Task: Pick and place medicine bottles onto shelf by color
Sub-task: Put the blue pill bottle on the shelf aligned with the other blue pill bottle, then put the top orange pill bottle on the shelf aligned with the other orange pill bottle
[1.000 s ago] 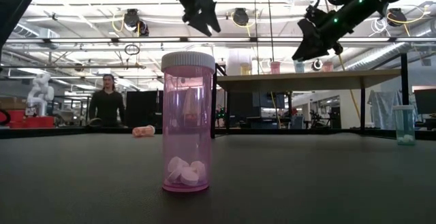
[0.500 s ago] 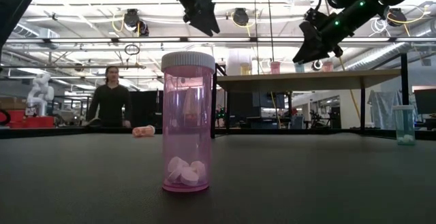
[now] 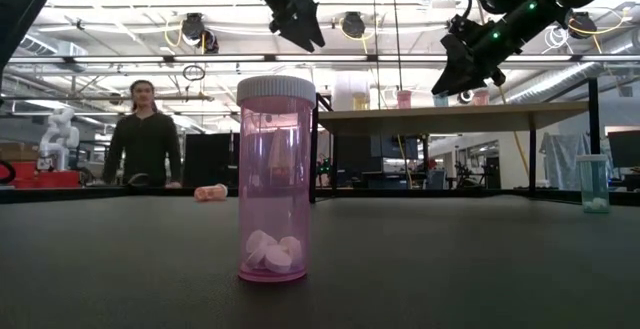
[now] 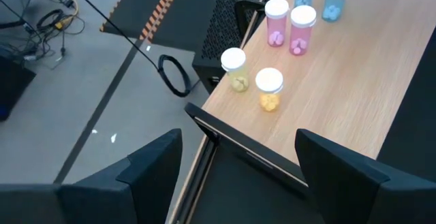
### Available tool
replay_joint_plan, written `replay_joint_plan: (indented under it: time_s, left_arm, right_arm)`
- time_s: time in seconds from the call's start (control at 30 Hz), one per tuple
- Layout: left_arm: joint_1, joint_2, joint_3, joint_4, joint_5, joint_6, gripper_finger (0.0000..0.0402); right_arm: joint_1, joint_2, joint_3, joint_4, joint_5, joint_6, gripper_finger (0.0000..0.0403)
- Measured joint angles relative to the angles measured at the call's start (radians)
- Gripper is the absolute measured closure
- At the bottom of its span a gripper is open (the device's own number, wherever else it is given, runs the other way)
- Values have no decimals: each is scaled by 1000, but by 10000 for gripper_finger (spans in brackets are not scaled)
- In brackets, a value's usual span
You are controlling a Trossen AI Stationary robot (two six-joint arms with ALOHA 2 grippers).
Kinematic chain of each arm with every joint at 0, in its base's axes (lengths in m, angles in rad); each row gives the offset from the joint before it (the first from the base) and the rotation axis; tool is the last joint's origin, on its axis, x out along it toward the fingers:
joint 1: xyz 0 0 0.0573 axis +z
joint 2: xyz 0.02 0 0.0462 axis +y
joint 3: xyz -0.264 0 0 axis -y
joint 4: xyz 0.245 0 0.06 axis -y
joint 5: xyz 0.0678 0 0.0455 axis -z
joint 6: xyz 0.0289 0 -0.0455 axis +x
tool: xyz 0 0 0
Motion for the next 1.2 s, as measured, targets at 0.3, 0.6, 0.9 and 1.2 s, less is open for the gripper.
replay_joint_plan:
  time_s: [0.3, 0.6, 0.9, 1.2]
  left_arm:
    - [0, -5, 0, -50, -3, -27, 119]
    - [42, -99, 0, -183, -145, -154, 103]
    - [141, -69, 1, -251, -160, -422, 96]
    - [189, 38, -2, -290, -161, -537, 96]
  right_arm:
    - [0, -28, 0, -6, 0, 21, 220]
    - [3, -213, 0, -53, -16, 163, 209]
    - [3, -326, 35, -26, -130, 232, 209]
    - [3, -322, 262, -61, -381, 344, 209]
